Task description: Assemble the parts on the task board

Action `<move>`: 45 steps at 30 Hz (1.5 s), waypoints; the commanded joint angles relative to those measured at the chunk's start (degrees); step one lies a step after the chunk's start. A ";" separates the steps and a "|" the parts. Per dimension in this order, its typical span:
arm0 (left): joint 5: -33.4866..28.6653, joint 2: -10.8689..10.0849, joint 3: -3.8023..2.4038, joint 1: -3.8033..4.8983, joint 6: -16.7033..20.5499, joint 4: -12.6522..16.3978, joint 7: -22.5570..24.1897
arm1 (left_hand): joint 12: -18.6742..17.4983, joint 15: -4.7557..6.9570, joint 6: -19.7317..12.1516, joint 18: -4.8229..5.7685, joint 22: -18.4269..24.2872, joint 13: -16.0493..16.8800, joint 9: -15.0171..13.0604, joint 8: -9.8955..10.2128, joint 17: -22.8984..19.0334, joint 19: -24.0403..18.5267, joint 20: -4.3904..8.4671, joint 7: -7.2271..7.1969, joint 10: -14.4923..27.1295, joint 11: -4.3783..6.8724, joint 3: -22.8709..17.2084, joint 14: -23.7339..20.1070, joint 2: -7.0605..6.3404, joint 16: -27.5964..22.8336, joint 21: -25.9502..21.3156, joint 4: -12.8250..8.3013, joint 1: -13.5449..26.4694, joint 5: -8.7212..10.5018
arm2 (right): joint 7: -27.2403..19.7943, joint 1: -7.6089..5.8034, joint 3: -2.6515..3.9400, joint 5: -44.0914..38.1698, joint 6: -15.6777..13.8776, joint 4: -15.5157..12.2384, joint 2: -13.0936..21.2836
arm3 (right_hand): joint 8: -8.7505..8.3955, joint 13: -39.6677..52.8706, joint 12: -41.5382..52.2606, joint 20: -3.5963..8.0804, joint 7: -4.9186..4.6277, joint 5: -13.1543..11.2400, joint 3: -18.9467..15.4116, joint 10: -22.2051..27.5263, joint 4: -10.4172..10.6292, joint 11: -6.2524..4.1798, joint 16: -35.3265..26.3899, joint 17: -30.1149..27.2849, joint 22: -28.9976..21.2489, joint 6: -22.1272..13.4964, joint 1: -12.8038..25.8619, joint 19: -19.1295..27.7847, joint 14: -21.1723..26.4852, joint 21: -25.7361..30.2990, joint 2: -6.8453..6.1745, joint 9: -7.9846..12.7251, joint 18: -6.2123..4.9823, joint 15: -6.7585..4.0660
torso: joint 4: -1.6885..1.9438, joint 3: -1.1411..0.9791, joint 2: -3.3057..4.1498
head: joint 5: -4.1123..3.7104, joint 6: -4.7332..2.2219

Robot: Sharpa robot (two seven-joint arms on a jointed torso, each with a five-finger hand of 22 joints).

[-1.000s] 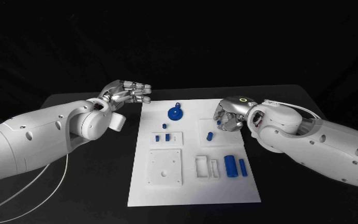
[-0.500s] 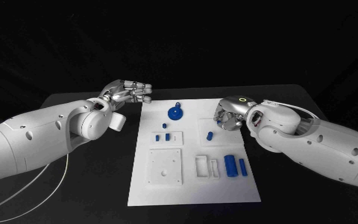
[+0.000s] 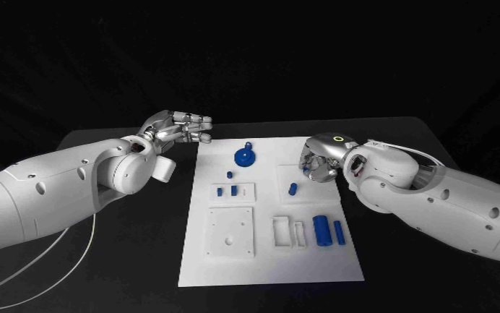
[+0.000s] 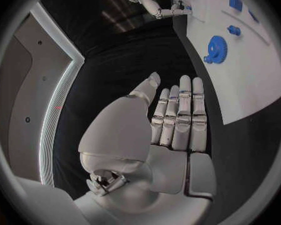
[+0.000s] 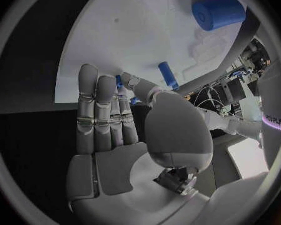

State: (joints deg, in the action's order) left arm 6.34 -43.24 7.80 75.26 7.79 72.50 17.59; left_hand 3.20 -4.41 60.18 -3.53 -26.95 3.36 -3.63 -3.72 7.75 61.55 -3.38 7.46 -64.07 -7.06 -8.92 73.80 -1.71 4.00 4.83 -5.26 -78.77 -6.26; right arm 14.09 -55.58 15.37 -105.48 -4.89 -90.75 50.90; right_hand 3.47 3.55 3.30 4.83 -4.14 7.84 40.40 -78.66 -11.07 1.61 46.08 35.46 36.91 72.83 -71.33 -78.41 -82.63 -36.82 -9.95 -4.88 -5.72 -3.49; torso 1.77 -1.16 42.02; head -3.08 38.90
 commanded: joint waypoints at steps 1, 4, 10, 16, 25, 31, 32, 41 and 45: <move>0.04 0.02 -0.06 0.04 -0.95 0.03 0.69 | 0.13 0.08 -0.07 -0.23 0.15 0.03 0.02 0.13 0.11 0.51 0.03 0.17 0.54 -0.05 0.38 -0.14 0.66 -0.31 0.45 -0.10 -0.16 0.11 | 0.91 0.53 -0.35 -1.68 0.46 -0.09 -0.16 | 0.22 0.36 0.20 0.36 -0.04 -1.37 0.79 -1.07 -0.13 -0.77 -0.03 0.17 0.38 0.52 -0.30 -0.04 -0.15 0.17 1.03 -0.16 -0.72 -0.33 | 0.02 0.02 0.00 | -0.03 0.01; 0.08 0.03 -0.06 0.04 -1.02 -0.07 0.67 | 0.13 0.08 -0.07 -0.23 0.15 0.03 0.02 0.13 0.11 0.51 0.03 0.17 0.54 -0.05 0.38 -0.14 0.66 -0.31 0.45 -0.10 -0.16 0.11 | 1.38 0.55 -0.35 -2.26 -0.40 -0.15 -0.24 | 0.22 0.36 0.21 0.39 -0.02 -2.26 1.34 -1.16 -0.19 -0.79 -0.06 0.36 0.86 0.61 -0.26 -0.16 -0.19 0.41 0.99 -0.24 -0.73 -0.37 | -0.01 0.00 -0.01 | 0.04 -0.02; 0.14 0.16 -0.06 0.03 -1.16 -0.62 0.64 | 0.13 0.08 -0.07 -0.23 0.15 0.03 0.02 0.13 0.11 0.51 0.03 0.17 0.54 -0.05 0.38 -0.14 0.66 -0.31 0.45 -0.10 -0.16 0.11 | 1.51 0.57 -0.23 -2.59 -1.28 -0.30 -0.45 | 0.22 0.37 0.20 0.47 0.04 -2.99 1.68 -1.33 -0.23 -0.84 -0.07 0.54 1.39 0.77 -0.35 -0.36 -0.25 0.67 0.97 -0.32 -0.76 -0.46 | 0.01 0.01 -0.02 | 0.24 -0.08; 0.17 0.49 -0.06 0.03 -1.22 -1.76 0.62 | 0.14 0.08 -0.05 -0.22 0.31 0.03 0.02 0.13 0.13 0.46 0.04 0.21 0.56 -0.07 0.41 -0.15 0.70 -0.31 0.61 -0.22 -0.21 0.08 | 1.24 0.56 0.83 -1.82 -1.52 -0.97 -0.72 | 0.22 0.35 0.20 0.53 0.05 -3.08 1.84 -1.39 -0.16 -0.86 -0.12 0.68 1.83 0.85 -0.34 -0.47 -0.26 0.96 0.91 -0.35 -0.76 -0.51 | 0.00 0.00 -0.10 | 0.34 -0.19; 0.18 1.38 -0.06 0.03 -1.20 -3.87 0.67 | 0.14 0.07 -0.03 -0.21 0.46 0.03 0.02 0.13 0.13 0.37 0.04 0.20 0.50 -0.05 0.44 -0.20 0.73 -0.32 0.75 -0.29 -0.22 0.08 | 1.02 0.53 4.26 -0.26 -1.37 -3.49 -0.88 | 0.22 0.33 0.19 0.58 0.06 -3.40 1.77 -1.35 -0.14 -0.86 -0.29 0.80 2.69 0.86 -0.48 -0.62 -0.30 1.61 0.99 -0.36 -0.77 -0.58 | -0.04 0.13 -0.21 | 0.53 -0.54; 0.18 1.70 -0.05 0.02 -1.13 -4.46 0.72 | 0.14 0.07 -0.03 -0.21 0.46 0.03 0.02 0.13 0.13 0.37 0.04 0.20 0.50 -0.05 0.44 -0.20 0.73 -0.32 0.75 -0.29 -0.22 0.08 | 0.62 0.53 5.34 0.96 -1.90 -5.59 -1.13 | 0.21 0.33 0.20 0.63 0.05 -3.56 1.74 -1.36 -0.11 -0.86 -0.32 0.84 2.89 0.85 -0.52 -0.71 -0.27 1.77 1.05 -0.35 -0.79 -0.63 | 0.00 0.15 -0.27 | 1.01 -0.76; 0.18 1.73 -0.05 0.02 -1.12 -4.51 0.72 | 0.14 0.07 -0.03 -0.21 0.46 0.03 0.02 0.13 0.13 0.37 0.04 0.20 0.50 -0.05 0.44 -0.20 0.73 -0.32 0.75 -0.29 -0.22 0.08 | 0.54 0.53 5.39 1.15 -2.01 -5.81 -1.21 | 0.22 0.32 0.19 0.67 0.06 -3.54 1.71 -1.36 -0.08 -0.87 -0.35 0.86 2.96 0.87 -0.53 -0.74 -0.25 1.84 1.07 -0.36 -0.81 -0.68 | 0.03 0.13 -0.20 | 1.13 -0.82; 0.29 2.46 -0.05 0.01 -0.19 -5.25 0.85 | 0.14 0.06 0.03 -0.22 0.68 0.03 0.02 0.13 0.11 0.25 0.03 0.32 0.39 -0.04 0.39 -0.29 0.84 -0.31 0.95 -0.30 -0.28 0.01 | -2.04 1.71 5.61 4.68 -5.07 -8.90 -3.34 | 0.21 0.31 0.19 0.79 0.03 -2.98 1.21 -1.31 -0.13 -0.85 -0.58 1.03 4.23 0.79 -0.60 -1.24 -0.33 3.15 1.25 -0.33 -0.74 -0.80 | 0.09 0.22 -0.19 | 3.49 -0.79; 0.31 2.99 -0.05 0.01 1.07 -5.61 1.19 | 0.14 0.06 0.18 -0.23 0.73 0.02 0.02 0.11 0.08 0.20 0.04 0.37 0.16 0.01 0.29 -0.35 0.89 -0.32 1.05 -0.28 -0.31 -0.19 | -3.83 3.41 5.56 5.95 -7.36 -9.55 -4.91 | 0.22 0.31 0.19 0.80 0.04 -2.70 0.92 -1.31 -0.23 -0.86 -0.63 1.04 4.53 0.78 -0.63 -1.42 -0.36 3.48 1.41 -0.33 -0.76 -0.80 | 0.08 0.20 -0.20 | 5.31 -0.49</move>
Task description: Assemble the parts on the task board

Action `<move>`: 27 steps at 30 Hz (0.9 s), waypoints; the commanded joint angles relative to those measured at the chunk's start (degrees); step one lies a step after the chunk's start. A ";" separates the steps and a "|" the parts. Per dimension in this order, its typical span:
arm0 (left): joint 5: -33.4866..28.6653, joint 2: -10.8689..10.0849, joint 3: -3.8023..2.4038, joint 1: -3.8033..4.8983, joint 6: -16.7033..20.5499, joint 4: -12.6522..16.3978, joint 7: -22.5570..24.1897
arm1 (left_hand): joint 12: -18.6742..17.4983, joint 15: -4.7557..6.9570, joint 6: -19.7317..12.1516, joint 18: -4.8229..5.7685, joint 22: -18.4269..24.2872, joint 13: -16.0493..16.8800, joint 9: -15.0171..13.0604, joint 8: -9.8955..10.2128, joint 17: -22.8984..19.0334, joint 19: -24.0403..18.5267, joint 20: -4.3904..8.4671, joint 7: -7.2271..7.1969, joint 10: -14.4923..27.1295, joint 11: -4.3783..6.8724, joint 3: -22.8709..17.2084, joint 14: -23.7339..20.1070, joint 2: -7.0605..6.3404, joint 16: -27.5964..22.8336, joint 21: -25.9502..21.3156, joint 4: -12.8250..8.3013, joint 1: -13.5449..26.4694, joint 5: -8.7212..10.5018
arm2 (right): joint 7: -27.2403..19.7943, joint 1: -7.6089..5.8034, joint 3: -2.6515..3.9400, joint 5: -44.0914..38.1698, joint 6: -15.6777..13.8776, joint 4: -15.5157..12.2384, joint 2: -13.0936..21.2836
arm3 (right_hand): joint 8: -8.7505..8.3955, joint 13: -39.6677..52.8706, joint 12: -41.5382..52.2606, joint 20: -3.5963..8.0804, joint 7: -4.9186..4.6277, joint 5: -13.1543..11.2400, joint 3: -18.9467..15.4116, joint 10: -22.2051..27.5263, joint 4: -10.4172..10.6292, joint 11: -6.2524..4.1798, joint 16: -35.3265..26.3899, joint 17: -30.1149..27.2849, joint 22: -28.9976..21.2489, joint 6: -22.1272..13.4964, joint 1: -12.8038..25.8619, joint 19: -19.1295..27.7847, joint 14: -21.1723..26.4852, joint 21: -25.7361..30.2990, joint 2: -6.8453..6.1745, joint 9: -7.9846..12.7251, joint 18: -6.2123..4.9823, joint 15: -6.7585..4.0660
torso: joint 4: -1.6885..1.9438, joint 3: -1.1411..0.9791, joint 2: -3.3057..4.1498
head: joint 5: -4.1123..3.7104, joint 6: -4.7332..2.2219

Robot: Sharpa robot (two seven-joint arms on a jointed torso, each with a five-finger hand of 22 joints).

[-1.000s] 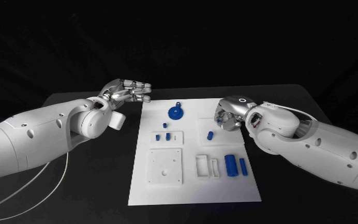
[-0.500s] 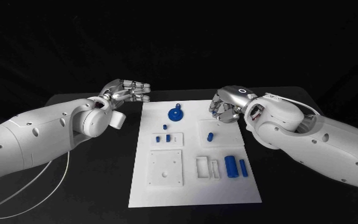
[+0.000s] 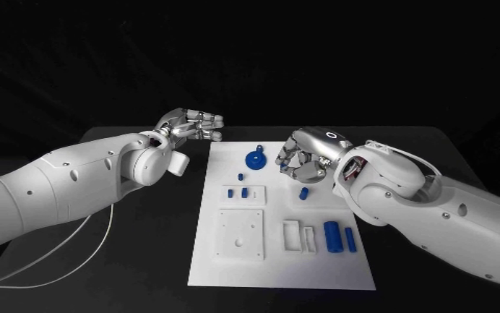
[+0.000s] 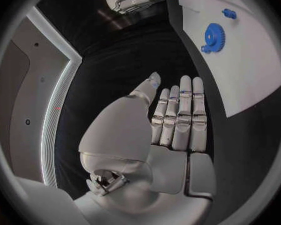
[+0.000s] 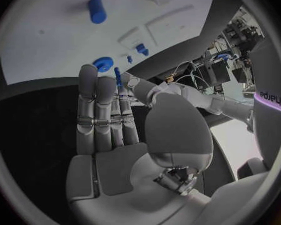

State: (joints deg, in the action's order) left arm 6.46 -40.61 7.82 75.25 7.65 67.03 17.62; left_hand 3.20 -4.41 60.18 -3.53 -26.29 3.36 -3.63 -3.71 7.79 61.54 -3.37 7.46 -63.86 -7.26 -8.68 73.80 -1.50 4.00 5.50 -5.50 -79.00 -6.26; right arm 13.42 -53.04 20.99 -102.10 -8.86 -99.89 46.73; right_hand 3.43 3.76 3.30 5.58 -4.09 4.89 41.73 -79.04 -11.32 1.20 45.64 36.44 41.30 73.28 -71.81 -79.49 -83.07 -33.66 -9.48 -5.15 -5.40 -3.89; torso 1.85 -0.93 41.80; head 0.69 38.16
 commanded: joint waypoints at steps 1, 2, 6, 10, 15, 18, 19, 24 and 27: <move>0.19 0.46 -0.06 0.02 1.41 -0.21 1.20 | 0.14 0.06 0.18 -0.23 0.06 0.02 0.02 0.11 0.04 0.20 0.04 0.37 -0.05 0.21 0.05 -0.35 0.68 -0.32 0.38 -0.05 -0.07 -0.19 | -3.43 1.22 -0.08 2.74 -3.68 -0.47 -0.99 | 0.26 0.11 0.20 0.06 0.00 0.26 -0.43 -0.92 0.01 -0.45 -0.19 0.07 0.16 0.33 -0.15 -0.36 0.08 0.34 0.95 -0.06 -1.08 -0.40 | 0.01 -0.06 0.03 | 2.04 0.34; 0.18 0.62 -0.06 0.02 1.69 -0.33 1.26 | 0.13 0.07 0.28 -0.22 0.09 0.02 0.02 0.11 0.03 0.17 0.05 0.33 -0.16 0.23 -0.05 -0.35 0.67 -0.31 0.46 -0.03 -0.06 -0.27 | -3.80 1.74 -0.12 2.95 -4.04 -0.53 -1.40 | 0.26 0.11 0.21 0.06 0.00 0.38 -0.55 -0.93 -0.07 -0.46 -0.17 0.08 0.27 0.33 -0.16 -0.46 0.03 0.48 1.02 -0.06 -1.09 -0.40 | 0.01 -0.06 0.02 | 2.40 0.39; 0.15 1.16 -0.06 0.01 2.31 -0.68 1.41 | 0.13 0.07 0.28 -0.22 0.09 0.02 0.02 0.11 0.03 0.17 0.05 0.33 -0.16 0.23 -0.05 -0.35 0.67 -0.31 0.46 -0.03 -0.06 -0.27 | -4.59 3.13 -0.53 3.20 -4.63 -0.38 -2.68 | 0.26 0.10 0.19 0.04 -0.01 0.41 -0.76 -0.87 -0.13 -0.44 -0.23 0.06 0.52 0.30 -0.12 -0.54 0.06 0.70 1.17 -0.07 -1.08 -0.40 | -0.04 0.01 -0.05 | 3.66 0.87; 0.13 1.80 -0.06 0.00 2.78 -0.97 1.55 | 0.13 0.08 0.39 -0.23 0.12 0.01 0.02 0.12 -0.01 0.10 0.07 0.35 -0.27 0.27 -0.28 -0.38 0.67 -0.33 0.63 0.02 -0.03 -0.40 | -5.21 4.51 -1.21 2.76 -4.90 -0.01 -3.82 | 0.26 0.10 0.20 0.04 -0.02 0.46 -0.92 -0.85 -0.35 -0.43 -0.28 0.03 1.00 0.26 -0.13 -0.65 0.04 1.04 1.33 -0.06 -1.08 -0.39 | -0.04 0.05 -0.06 | 4.78 1.44; 0.11 2.43 -0.05 -0.01 3.60 -1.18 1.59 | 0.13 0.07 0.40 -0.22 0.13 0.01 0.02 0.12 -0.02 0.05 0.07 0.35 -0.27 0.27 -0.35 -0.38 0.66 -0.33 0.69 0.04 -0.02 -0.41 | -5.74 5.72 -2.63 1.89 -5.00 0.41 -4.80 | 0.26 0.10 0.20 0.04 -0.03 0.49 -0.98 -0.85 -0.42 -0.43 -0.29 0.03 1.17 0.24 -0.13 -0.68 0.03 1.17 1.39 -0.05 -1.09 -0.39 | -0.05 -0.05 0.02 | 5.40 1.75; 0.11 2.64 -0.05 -0.01 4.03 -1.30 1.60 | 0.13 0.06 0.43 -0.21 0.16 0.01 0.02 0.12 -0.04 -0.02 0.06 0.35 -0.29 0.27 -0.44 -0.42 0.61 -0.32 0.76 0.08 0.00 -0.41 | -5.93 6.37 -3.23 1.49 -4.99 0.51 -5.09 | 0.27 0.10 0.20 0.03 -0.03 0.53 -1.09 -0.82 -0.53 -0.42 -0.28 0.03 1.52 0.26 -0.11 -0.82 0.02 1.32 1.47 -0.05 -1.10 -0.38 | -0.08 -0.08 0.06 | 5.79 1.94; 0.11 2.71 -0.05 -0.01 4.18 -1.34 1.61 | 0.13 0.05 0.44 -0.21 0.18 0.01 0.02 0.12 -0.05 -0.06 0.05 0.35 -0.30 0.27 -0.46 -0.46 0.58 -0.33 0.77 0.10 0.01 -0.40 | -6.01 6.63 -3.42 1.35 -4.97 0.54 -5.17 | 0.27 0.10 0.20 0.03 -0.03 0.53 -1.09 -0.82 -0.53 -0.42 -0.28 0.03 1.52 0.26 -0.11 -0.82 0.02 1.32 1.47 -0.05 -1.10 -0.38 | -0.09 -0.08 0.07 | 5.94 2.03; 0.11 2.96 -0.04 -0.01 4.63 -1.50 1.61 | 0.13 0.05 0.44 -0.21 0.18 0.01 0.02 0.12 -0.05 -0.06 0.05 0.35 -0.30 0.27 -0.46 -0.46 0.58 -0.33 0.77 0.10 0.01 -0.40 | -6.38 7.99 -4.10 0.70 -5.03 0.71 -5.54 | 0.26 0.09 0.20 0.03 -0.03 0.58 -1.17 -0.81 -0.62 -0.41 -0.29 0.02 1.89 0.29 -0.10 -0.83 0.02 1.51 1.50 -0.04 -1.10 -0.38 | -0.15 -0.14 0.11 | 6.68 2.50; 0.11 3.05 -0.04 -0.01 4.64 -1.52 1.60 | 0.13 0.05 0.44 -0.21 0.18 0.01 0.02 0.12 -0.05 -0.06 0.05 0.35 -0.30 0.27 -0.46 -0.46 0.58 -0.33 0.77 0.10 0.01 -0.40 | -6.48 8.63 -4.25 0.29 -5.13 0.81 -5.73 | 0.26 0.09 0.20 0.03 -0.03 0.58 -1.17 -0.81 -0.62 -0.41 -0.29 0.02 1.89 0.29 -0.10 -0.83 0.02 1.51 1.50 -0.04 -1.10 -0.38 | -0.13 -0.13 0.08 | 7.08 2.94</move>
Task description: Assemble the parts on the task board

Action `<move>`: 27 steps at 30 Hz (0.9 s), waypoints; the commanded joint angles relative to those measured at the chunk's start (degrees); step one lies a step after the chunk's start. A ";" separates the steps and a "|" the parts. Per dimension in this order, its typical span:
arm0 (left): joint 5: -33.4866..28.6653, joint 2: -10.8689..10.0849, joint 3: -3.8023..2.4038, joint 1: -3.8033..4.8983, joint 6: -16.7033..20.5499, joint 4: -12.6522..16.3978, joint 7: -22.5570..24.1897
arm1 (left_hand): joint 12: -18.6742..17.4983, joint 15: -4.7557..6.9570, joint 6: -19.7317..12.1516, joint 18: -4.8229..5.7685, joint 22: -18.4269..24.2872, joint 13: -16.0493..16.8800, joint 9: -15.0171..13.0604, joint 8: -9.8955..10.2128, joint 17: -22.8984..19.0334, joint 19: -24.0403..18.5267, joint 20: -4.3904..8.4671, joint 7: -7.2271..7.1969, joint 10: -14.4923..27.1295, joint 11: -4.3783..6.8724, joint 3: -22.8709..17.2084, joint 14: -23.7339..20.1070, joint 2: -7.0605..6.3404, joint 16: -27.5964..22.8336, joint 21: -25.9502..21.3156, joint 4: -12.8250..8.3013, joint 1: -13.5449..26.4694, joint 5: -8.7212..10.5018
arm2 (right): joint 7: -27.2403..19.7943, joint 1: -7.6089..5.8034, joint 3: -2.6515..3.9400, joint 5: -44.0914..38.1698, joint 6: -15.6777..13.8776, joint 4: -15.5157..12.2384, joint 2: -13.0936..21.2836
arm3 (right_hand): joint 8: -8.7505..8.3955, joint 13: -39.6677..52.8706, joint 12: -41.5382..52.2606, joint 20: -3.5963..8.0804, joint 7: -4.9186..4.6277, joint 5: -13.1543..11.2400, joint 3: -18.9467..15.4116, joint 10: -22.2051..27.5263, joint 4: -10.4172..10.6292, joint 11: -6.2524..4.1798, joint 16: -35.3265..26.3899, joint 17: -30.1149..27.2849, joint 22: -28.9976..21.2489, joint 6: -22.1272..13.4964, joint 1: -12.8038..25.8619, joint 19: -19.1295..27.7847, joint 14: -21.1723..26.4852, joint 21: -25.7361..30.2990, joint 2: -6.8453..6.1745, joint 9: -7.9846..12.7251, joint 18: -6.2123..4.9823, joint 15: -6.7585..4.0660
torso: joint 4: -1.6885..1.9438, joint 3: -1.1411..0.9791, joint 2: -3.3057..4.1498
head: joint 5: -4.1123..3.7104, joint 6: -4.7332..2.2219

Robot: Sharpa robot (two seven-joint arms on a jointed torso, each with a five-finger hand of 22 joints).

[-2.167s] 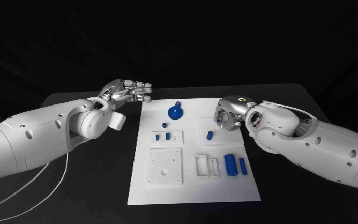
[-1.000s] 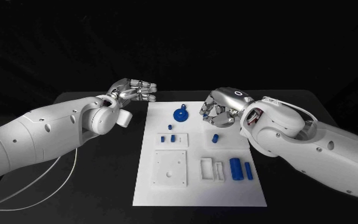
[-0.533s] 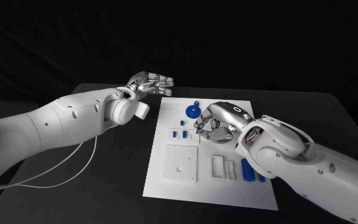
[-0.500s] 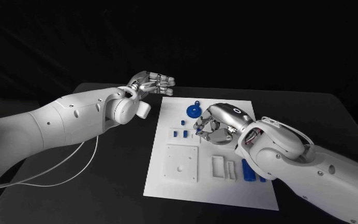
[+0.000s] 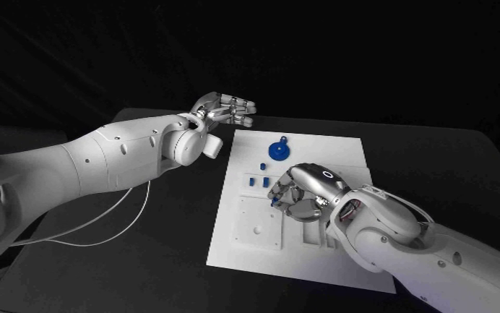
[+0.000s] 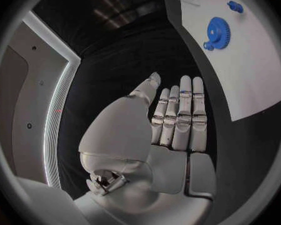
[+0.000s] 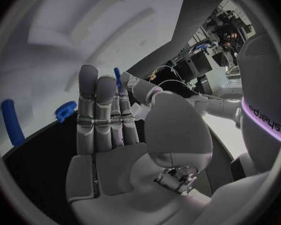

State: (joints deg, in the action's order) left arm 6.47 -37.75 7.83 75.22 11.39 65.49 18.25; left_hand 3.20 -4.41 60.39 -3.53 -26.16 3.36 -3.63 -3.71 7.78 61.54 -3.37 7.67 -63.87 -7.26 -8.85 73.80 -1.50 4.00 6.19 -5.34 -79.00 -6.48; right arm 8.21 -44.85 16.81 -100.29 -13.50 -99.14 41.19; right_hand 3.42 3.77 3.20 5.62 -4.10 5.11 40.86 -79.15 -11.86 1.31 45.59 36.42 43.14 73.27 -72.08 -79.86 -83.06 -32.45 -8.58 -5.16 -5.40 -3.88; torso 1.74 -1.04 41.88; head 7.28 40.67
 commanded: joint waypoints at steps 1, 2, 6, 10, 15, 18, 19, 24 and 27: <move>0.10 0.20 -0.06 0.01 0.88 0.02 0.97 | 0.13 0.05 0.23 -0.21 0.05 0.01 0.02 0.12 -0.04 -0.06 0.05 0.14 -0.30 0.27 -0.30 -0.46 0.58 -0.33 0.08 -0.06 0.01 -0.18 | -1.28 0.55 -0.10 -1.64 -0.50 0.10 -0.24 | 0.27 0.08 0.29 -0.01 -0.02 0.36 -0.29 -0.71 -0.09 -0.51 -0.24 0.04 0.04 0.30 0.17 -0.46 0.02 0.29 0.60 -0.04 -1.10 -0.39 | 0.00 -0.03 0.01 | 0.58 0.56; 0.10 0.21 -0.06 0.01 0.86 0.02 0.96 | 0.13 0.05 0.23 -0.21 0.05 0.01 0.02 0.12 -0.04 -0.06 0.05 0.14 -0.30 0.27 -0.30 -0.46 0.58 -0.33 0.08 -0.06 0.01 -0.18 | -1.28 0.66 -0.12 -1.78 -0.50 0.14 -0.28 | 0.26 0.08 0.30 -0.01 -0.02 0.34 -0.33 -0.74 -0.18 -0.53 -0.24 0.03 0.46 0.29 0.15 -0.52 0.01 0.52 0.64 -0.01 -1.12 -0.40 | 0.01 -0.02 0.01 | 0.61 0.61; 0.10 0.21 -0.05 0.01 0.71 0.02 0.90 | 0.13 0.05 0.23 -0.21 0.05 0.01 0.02 0.12 -0.04 -0.06 0.05 0.14 -0.30 0.27 -0.30 -0.46 0.58 -0.33 0.08 -0.06 0.01 -0.18 | -1.29 1.00 -0.18 -2.26 -0.48 0.26 -0.33 | 0.26 0.08 0.30 -0.01 -0.02 0.34 -0.33 -0.74 -0.18 -0.53 -0.24 0.03 0.46 0.29 0.15 -0.52 0.01 0.52 0.64 -0.01 -1.12 -0.40 | 0.05 0.00 -0.01 | 0.92 0.97; 0.10 0.18 -0.05 0.01 0.60 -0.04 0.83 | 0.13 0.03 0.26 -0.22 0.15 0.01 0.02 0.12 -0.10 -0.21 0.02 0.13 -0.32 0.26 -0.56 -0.53 0.50 -0.31 0.30 0.09 -0.08 -0.18 | -1.25 1.22 -0.21 -2.68 -0.48 0.17 -0.19 | 0.26 0.08 0.30 -0.01 -0.02 0.34 -0.33 -0.74 -0.18 -0.53 -0.24 0.03 0.46 0.29 0.15 -0.52 0.01 0.52 0.64 -0.01 -1.12 -0.40 | 0.05 0.05 -0.01 | 0.98 1.19; 0.10 0.14 -0.05 0.01 0.48 -0.10 0.78 | 0.13 0.03 0.26 -0.22 0.15 0.01 0.02 0.12 -0.10 -0.21 0.02 0.13 -0.32 0.26 -0.56 -0.53 0.50 -0.31 0.30 0.09 -0.08 -0.18 | -1.20 1.42 -0.22 -3.04 -0.53 0.00 0.03 | 0.27 0.08 0.29 0.00 0.01 0.35 -0.29 -0.80 -0.27 -0.53 -0.16 0.07 0.96 0.37 0.18 -0.64 0.01 0.78 0.65 -0.01 -1.12 -0.41 | 0.03 0.10 -0.03 | 1.09 1.36; 0.10 0.10 -0.05 0.01 0.40 -0.09 0.73 | 0.13 0.03 0.26 -0.22 0.15 0.01 0.02 0.12 -0.10 -0.21 0.02 0.13 -0.32 0.26 -0.56 -0.53 0.50 -0.31 0.30 0.09 -0.08 -0.18 | -1.18 1.48 -0.23 -3.18 -0.57 -0.11 0.11 | 0.27 0.08 0.29 0.00 0.01 0.35 -0.29 -0.80 -0.27 -0.53 -0.16 0.07 0.96 0.37 0.18 -0.64 0.01 0.78 0.65 -0.01 -1.12 -0.41 | 0.07 0.10 -0.03 | 1.11 1.50; 0.10 0.08 -0.05 0.00 0.37 -0.09 0.70 | 0.13 0.03 0.26 -0.22 0.15 0.01 0.02 0.12 -0.10 -0.21 0.02 0.13 -0.32 0.26 -0.56 -0.53 0.50 -0.31 0.30 0.09 -0.08 -0.18 | -1.18 1.50 -0.23 -3.21 -0.57 -0.16 0.13 | 0.27 0.09 0.29 0.00 0.01 0.33 -0.29 -0.80 -0.28 -0.54 -0.15 0.08 1.03 0.37 0.18 -0.65 0.01 0.82 0.65 -0.01 -1.12 -0.41 | 0.08 0.09 -0.02 | 1.12 1.54; 0.10 -0.01 -0.05 0.00 0.24 -0.17 0.59 | 0.12 0.02 0.23 -0.23 0.23 0.01 0.02 0.13 -0.12 -0.28 0.01 0.14 -0.27 0.24 -0.63 -0.53 0.43 -0.31 0.46 0.24 -0.06 -0.16 | -1.30 1.62 -0.23 -3.30 -0.06 -0.50 0.29 | 0.27 0.09 0.30 0.01 0.02 0.29 -0.26 -0.88 -0.35 -0.56 -0.07 0.13 1.78 0.43 0.22 -0.80 0.01 1.26 0.63 -0.03 -1.12 -0.42 | 0.06 0.08 -0.02 | 1.15 1.64; 0.10 -0.01 -0.05 -0.01 0.20 -0.22 0.57 | 0.12 0.02 0.23 -0.23 0.23 0.01 0.02 0.13 -0.12 -0.28 0.01 0.14 -0.27 0.24 -0.63 -0.53 0.43 -0.31 0.46 0.24 -0.06 -0.16 | -1.32 1.67 -0.23 -3.33 0.30 -0.59 0.33 | 0.27 0.09 0.30 0.01 0.02 0.29 -0.26 -0.88 -0.35 -0.56 -0.07 0.13 1.78 0.43 0.22 -0.80 0.01 1.26 0.63 -0.03 -1.12 -0.42 | 0.06 0.11 -0.02 | 1.19 1.73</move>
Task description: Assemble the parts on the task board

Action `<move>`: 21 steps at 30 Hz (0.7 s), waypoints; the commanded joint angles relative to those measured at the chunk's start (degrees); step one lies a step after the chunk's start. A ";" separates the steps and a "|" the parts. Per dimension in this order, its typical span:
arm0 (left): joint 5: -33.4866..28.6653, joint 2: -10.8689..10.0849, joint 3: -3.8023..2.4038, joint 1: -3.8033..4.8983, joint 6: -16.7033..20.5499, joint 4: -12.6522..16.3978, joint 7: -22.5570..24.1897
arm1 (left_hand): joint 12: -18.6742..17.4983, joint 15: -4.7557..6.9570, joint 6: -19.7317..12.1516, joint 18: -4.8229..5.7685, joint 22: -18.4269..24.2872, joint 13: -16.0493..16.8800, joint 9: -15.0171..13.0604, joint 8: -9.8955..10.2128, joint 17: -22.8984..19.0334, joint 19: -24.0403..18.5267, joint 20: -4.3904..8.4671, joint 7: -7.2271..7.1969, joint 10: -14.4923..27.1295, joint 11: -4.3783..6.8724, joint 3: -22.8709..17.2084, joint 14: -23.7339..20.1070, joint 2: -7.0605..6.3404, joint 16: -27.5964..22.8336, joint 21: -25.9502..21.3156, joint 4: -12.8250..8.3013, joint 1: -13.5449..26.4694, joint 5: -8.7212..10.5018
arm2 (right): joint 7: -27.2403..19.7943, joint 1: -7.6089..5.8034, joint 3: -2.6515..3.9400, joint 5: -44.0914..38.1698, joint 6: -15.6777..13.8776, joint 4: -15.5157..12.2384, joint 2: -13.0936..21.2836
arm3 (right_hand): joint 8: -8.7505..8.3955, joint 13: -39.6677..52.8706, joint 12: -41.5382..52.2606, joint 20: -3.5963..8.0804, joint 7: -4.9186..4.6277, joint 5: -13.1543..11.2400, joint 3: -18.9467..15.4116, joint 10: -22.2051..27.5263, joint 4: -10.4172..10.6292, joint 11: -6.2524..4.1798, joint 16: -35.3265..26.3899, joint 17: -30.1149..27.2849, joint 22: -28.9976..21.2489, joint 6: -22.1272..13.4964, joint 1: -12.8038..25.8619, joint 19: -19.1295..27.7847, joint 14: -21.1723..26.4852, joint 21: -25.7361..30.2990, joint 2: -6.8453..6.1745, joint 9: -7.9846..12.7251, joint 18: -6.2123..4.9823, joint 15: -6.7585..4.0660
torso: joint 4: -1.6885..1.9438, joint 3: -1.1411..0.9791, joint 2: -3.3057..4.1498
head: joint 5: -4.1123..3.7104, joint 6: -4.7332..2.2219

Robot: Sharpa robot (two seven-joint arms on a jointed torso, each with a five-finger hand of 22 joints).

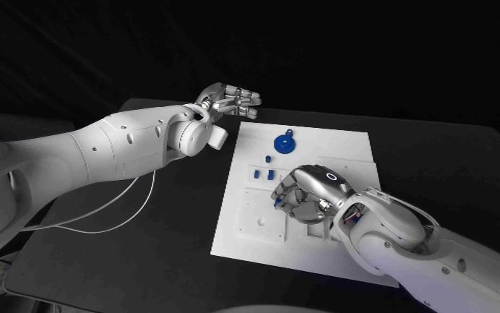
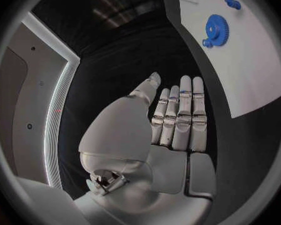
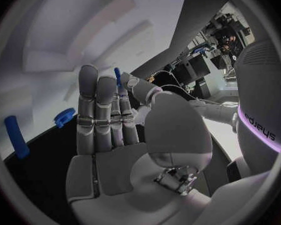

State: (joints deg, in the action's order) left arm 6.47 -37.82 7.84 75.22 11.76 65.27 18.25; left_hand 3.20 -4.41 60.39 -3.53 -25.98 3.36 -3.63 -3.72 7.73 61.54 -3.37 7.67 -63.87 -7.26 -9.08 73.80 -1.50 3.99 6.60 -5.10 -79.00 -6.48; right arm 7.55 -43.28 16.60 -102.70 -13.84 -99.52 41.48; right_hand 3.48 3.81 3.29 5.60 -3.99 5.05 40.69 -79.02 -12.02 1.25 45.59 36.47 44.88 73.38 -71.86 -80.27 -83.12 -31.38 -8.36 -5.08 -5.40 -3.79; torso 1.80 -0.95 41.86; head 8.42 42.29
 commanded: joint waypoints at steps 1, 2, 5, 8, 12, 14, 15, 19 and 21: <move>0.10 0.07 -0.05 0.00 -0.20 0.00 0.57 | 0.12 0.02 0.23 -0.23 0.05 0.01 0.02 0.13 -0.07 -0.28 0.01 0.15 -0.27 0.24 -0.40 -0.53 0.43 -0.31 0.05 0.00 -0.06 -0.16 | -0.66 0.11 -0.02 -0.97 0.75 -0.22 0.03 | 0.20 0.06 0.22 0.03 -0.09 0.35 -0.09 -1.01 -0.18 -0.50 -0.06 0.08 0.05 0.32 0.01 -0.39 0.07 0.19 0.41 -0.10 -1.13 -0.51 | -0.02 0.02 -0.01 | 0.06 0.16; 0.10 0.07 -0.05 0.00 -0.23 0.00 0.56 | 0.12 0.02 0.23 -0.23 0.05 0.01 0.02 0.13 -0.07 -0.28 0.01 0.15 -0.27 0.24 -0.40 -0.53 0.43 -0.31 0.05 0.00 -0.06 -0.16 | -0.66 0.12 -0.02 -1.01 0.85 -0.22 0.03 | 0.21 0.05 0.21 0.03 -0.09 0.37 -0.16 -1.00 -0.21 -0.50 -0.05 0.09 0.25 0.34 -0.02 -0.42 0.08 0.33 0.44 -0.11 -1.12 -0.51 | -0.04 0.02 -0.02 | 0.08 0.21; 0.10 0.09 -0.05 -0.01 -0.29 0.00 0.56 | 0.12 0.02 0.23 -0.23 0.05 0.01 0.02 0.13 -0.07 -0.28 0.01 0.15 -0.27 0.24 -0.40 -0.53 0.43 -0.31 0.05 0.00 -0.06 -0.16 | -0.53 0.16 -0.02 -1.12 1.07 -0.14 0.00 | 0.21 0.05 0.21 0.03 -0.09 0.37 -0.16 -1.00 -0.21 -0.50 -0.05 0.09 0.25 0.34 -0.02 -0.42 0.08 0.33 0.44 -0.11 -1.12 -0.51 | -0.01 0.01 -0.03 | 0.11 0.30; 0.10 0.09 -0.05 -0.02 -0.36 0.00 0.55 | 0.12 0.02 0.23 -0.23 0.05 0.01 0.02 0.13 -0.07 -0.28 0.01 0.15 -0.27 0.24 -0.40 -0.53 0.43 -0.31 0.05 0.00 -0.06 -0.16 | -0.36 0.20 -0.02 -1.37 1.26 -0.03 -0.03 | 0.21 0.05 0.21 0.03 -0.09 0.37 -0.16 -1.00 -0.21 -0.50 -0.05 0.09 0.25 0.34 -0.02 -0.42 0.08 0.33 0.44 -0.11 -1.12 -0.51 | 0.00 0.01 -0.02 | 0.12 0.31; 0.10 0.06 -0.05 -0.02 -0.46 0.00 0.51 | 0.12 0.02 0.23 -0.23 0.05 0.01 0.02 0.13 -0.07 -0.28 0.01 0.15 -0.27 0.24 -0.40 -0.53 0.43 -0.31 0.05 0.00 -0.06 -0.16 | -0.08 0.26 -0.03 -1.93 1.29 0.00 -0.02 | 0.21 0.05 0.21 0.03 -0.09 0.37 -0.16 -1.00 -0.21 -0.50 -0.05 0.09 0.25 0.34 -0.02 -0.42 0.08 0.33 0.44 -0.11 -1.12 -0.51 | 0.02 0.02 -0.01 | 0.11 0.45; 0.10 0.04 -0.05 -0.03 -0.51 -0.01 0.49 | 0.12 0.02 0.23 -0.23 0.05 0.01 0.02 0.13 -0.07 -0.28 0.01 0.15 -0.27 0.24 -0.40 -0.53 0.43 -0.31 0.05 0.00 -0.06 -0.16 | 0.07 0.29 -0.03 -2.27 1.25 0.01 -0.02 | 0.19 0.05 0.21 0.03 -0.09 0.35 -0.17 -1.00 -0.28 -0.49 -0.02 0.11 0.66 0.31 -0.03 -0.48 0.08 0.59 0.51 -0.10 -1.11 -0.51 | 0.00 0.01 -0.01 | 0.10 0.48; 0.10 0.04 -0.05 -0.03 -0.54 -0.02 0.48 | 0.12 0.02 0.23 -0.23 0.05 0.01 0.02 0.13 -0.07 -0.28 0.01 0.15 -0.27 0.24 -0.40 -0.53 0.43 -0.31 0.05 0.00 -0.06 -0.16 | 0.13 0.30 -0.03 -2.40 1.25 0.00 0.00 | 0.19 0.05 0.21 0.03 -0.09 0.35 -0.17 -1.00 -0.28 -0.49 -0.02 0.11 0.66 0.31 -0.03 -0.48 0.08 0.59 0.51 -0.10 -1.11 -0.51 | -0.02 0.01 -0.02 | 0.11 0.50; 0.10 0.02 -0.05 -0.03 -0.61 -0.04 0.46 | 0.12 0.02 0.23 -0.23 0.05 0.01 0.02 0.13 -0.07 -0.28 0.01 0.15 -0.27 0.24 -0.40 -0.53 0.43 -0.31 0.05 0.00 -0.06 -0.16 | 0.22 0.34 -0.04 -2.68 1.46 -0.07 0.04 | 0.19 0.05 0.21 0.03 -0.09 0.35 -0.17 -1.00 -0.28 -0.49 -0.02 0.11 0.66 0.31 -0.03 -0.48 0.08 0.59 0.51 -0.10 -1.11 -0.51 | -0.03 0.00 -0.02 | 0.13 0.57; 0.10 0.02 -0.05 -0.04 -0.66 -0.05 0.45 | 0.12 0.02 0.23 -0.23 0.05 0.01 0.02 0.13 -0.07 -0.28 0.01 0.15 -0.27 0.24 -0.40 -0.53 0.43 -0.31 0.05 0.00 -0.06 -0.16 | 0.20 0.36 -0.04 -2.72 1.64 -0.13 0.06 | 0.20 0.06 0.21 0.04 -0.08 0.31 -0.14 -1.03 -0.32 -0.50 -0.01 0.13 0.83 0.35 -0.02 -0.49 0.09 0.69 0.48 -0.11 -1.12 -0.51 | -0.03 0.00 -0.02 | 0.13 0.57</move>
State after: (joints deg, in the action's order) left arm 6.47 -37.85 7.84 75.19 11.68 65.18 18.21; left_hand 3.20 -4.41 60.39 -3.53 -25.99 3.36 -3.63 -3.72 7.73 61.54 -3.37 7.67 -63.87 -7.26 -9.08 73.80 -1.50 3.99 6.60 -5.11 -79.00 -6.48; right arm 7.73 -42.99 16.58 -104.21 -13.24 -99.52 41.54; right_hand 3.43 3.79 3.09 5.51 -3.98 5.32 40.61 -79.01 -12.11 1.23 45.59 36.51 45.64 73.38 -71.87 -80.36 -83.08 -30.96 -8.37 -5.13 -5.39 -3.77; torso 1.78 -0.94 41.84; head 8.55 42.83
